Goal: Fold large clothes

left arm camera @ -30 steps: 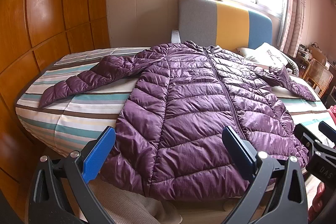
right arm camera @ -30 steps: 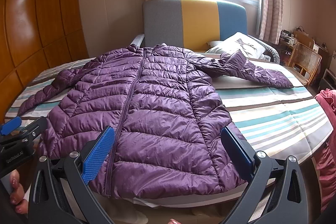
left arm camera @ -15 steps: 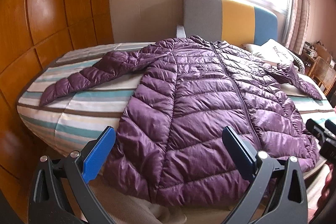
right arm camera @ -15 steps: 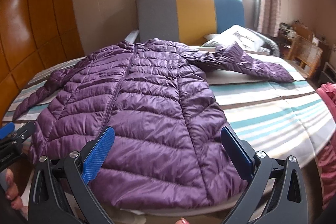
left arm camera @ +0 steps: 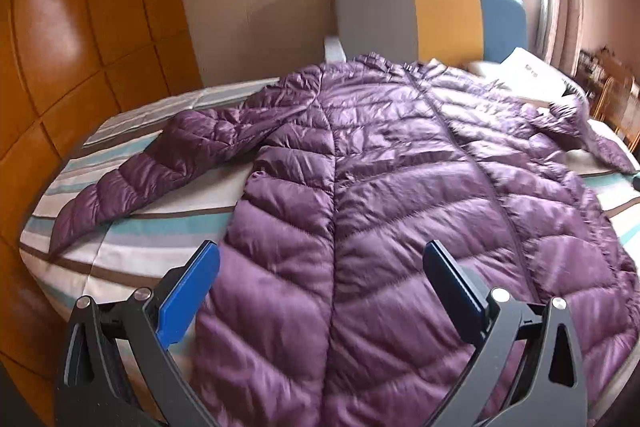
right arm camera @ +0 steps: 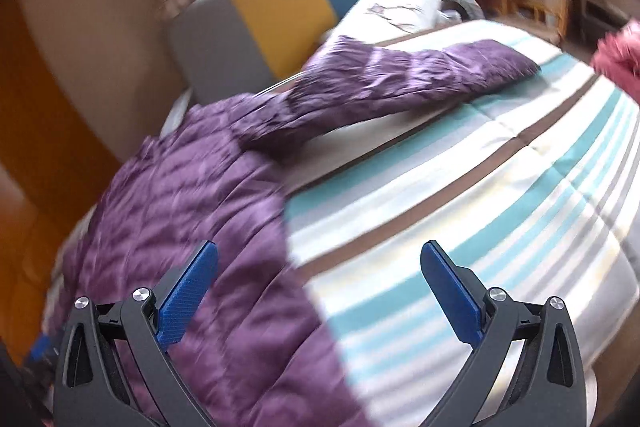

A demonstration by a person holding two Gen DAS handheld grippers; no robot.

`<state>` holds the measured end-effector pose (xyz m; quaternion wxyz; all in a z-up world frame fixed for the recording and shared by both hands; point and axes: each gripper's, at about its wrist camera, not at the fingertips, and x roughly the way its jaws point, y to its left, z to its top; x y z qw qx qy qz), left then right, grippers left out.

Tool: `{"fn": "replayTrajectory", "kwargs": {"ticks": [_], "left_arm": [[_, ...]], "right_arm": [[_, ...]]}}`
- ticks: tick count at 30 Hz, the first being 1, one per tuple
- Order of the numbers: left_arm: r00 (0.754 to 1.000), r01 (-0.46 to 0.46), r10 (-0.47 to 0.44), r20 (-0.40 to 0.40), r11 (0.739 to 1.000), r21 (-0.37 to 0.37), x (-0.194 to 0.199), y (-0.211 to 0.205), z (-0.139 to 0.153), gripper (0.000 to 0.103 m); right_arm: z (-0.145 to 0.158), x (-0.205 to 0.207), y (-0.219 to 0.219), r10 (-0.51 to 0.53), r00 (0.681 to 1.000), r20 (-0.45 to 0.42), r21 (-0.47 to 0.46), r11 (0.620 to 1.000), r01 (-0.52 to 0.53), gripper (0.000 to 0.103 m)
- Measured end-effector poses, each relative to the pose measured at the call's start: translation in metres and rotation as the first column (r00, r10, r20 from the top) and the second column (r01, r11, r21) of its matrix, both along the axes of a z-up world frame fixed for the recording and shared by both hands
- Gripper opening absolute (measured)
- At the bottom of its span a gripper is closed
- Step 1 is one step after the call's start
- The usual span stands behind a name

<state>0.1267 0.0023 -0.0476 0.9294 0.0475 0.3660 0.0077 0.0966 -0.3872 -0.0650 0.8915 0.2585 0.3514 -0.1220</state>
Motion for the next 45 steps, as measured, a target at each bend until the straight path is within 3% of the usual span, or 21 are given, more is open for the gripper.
{"fn": "replayTrajectory", "kwargs": {"ticks": [3, 8, 12, 15, 27, 29, 32, 34, 36, 38, 45], "left_arm": [[0.999, -0.027, 0.027, -0.037, 1.000, -0.010, 0.028, 0.002, -0.008, 0.101], [0.997, -0.059, 0.057, -0.048, 0.998, -0.023, 0.069, 0.004, -0.021, 0.101], [0.996, -0.070, 0.068, -0.060, 0.997, -0.028, 0.086, 0.003, -0.032, 0.101], [0.995, -0.073, 0.068, -0.078, 0.996, -0.055, 0.088, 0.005, -0.042, 0.101], [0.991, -0.073, 0.066, -0.114, 0.996, -0.056, 0.089, 0.002, -0.055, 0.101], [0.991, -0.073, 0.064, -0.120, 0.995, -0.074, 0.091, 0.005, -0.056, 0.101], [0.990, -0.075, 0.065, -0.124, 0.994, -0.076, 0.092, 0.005, -0.057, 0.101], [0.990, -0.076, 0.067, -0.125, 0.995, -0.068, 0.092, 0.004, -0.057, 0.101], [0.990, -0.078, 0.069, -0.127, 0.995, -0.069, 0.092, 0.004, -0.057, 0.101], [0.990, -0.078, 0.069, -0.127, 0.995, -0.069, 0.092, 0.004, -0.057, 0.101], [0.989, -0.079, 0.070, -0.127, 0.995, -0.067, 0.093, 0.003, -0.057, 0.101]], "right_arm": [[-0.011, 0.018, -0.037, -0.071, 0.997, -0.014, 0.057, 0.996, 0.072, 0.099], [-0.027, 0.046, -0.099, -0.207, 0.978, -0.040, 0.112, 0.971, 0.210, 0.082], [-0.035, 0.062, -0.134, -0.281, 0.958, -0.048, 0.163, 0.944, 0.286, 0.080], [-0.043, 0.072, -0.157, -0.338, 0.939, -0.060, 0.205, 0.917, 0.343, 0.080], [-0.061, 0.092, -0.213, -0.487, 0.873, 0.024, 0.352, 0.822, 0.449, 0.070], [-0.062, 0.094, -0.219, -0.508, 0.861, 0.022, 0.361, 0.807, 0.467, 0.064], [-0.069, 0.095, -0.230, -0.534, 0.845, 0.016, 0.394, 0.780, 0.486, 0.044], [-0.075, 0.092, -0.239, -0.549, 0.836, 0.003, 0.437, 0.753, 0.492, 0.024], [-0.081, 0.088, -0.245, -0.554, 0.832, -0.004, 0.495, 0.722, 0.483, 0.013], [-0.082, 0.079, -0.248, -0.572, 0.820, 0.006, 0.509, 0.708, 0.490, 0.009], [-0.068, 0.051, -0.240, -0.629, 0.776, 0.032, 0.408, 0.717, 0.565, 0.006]]}}
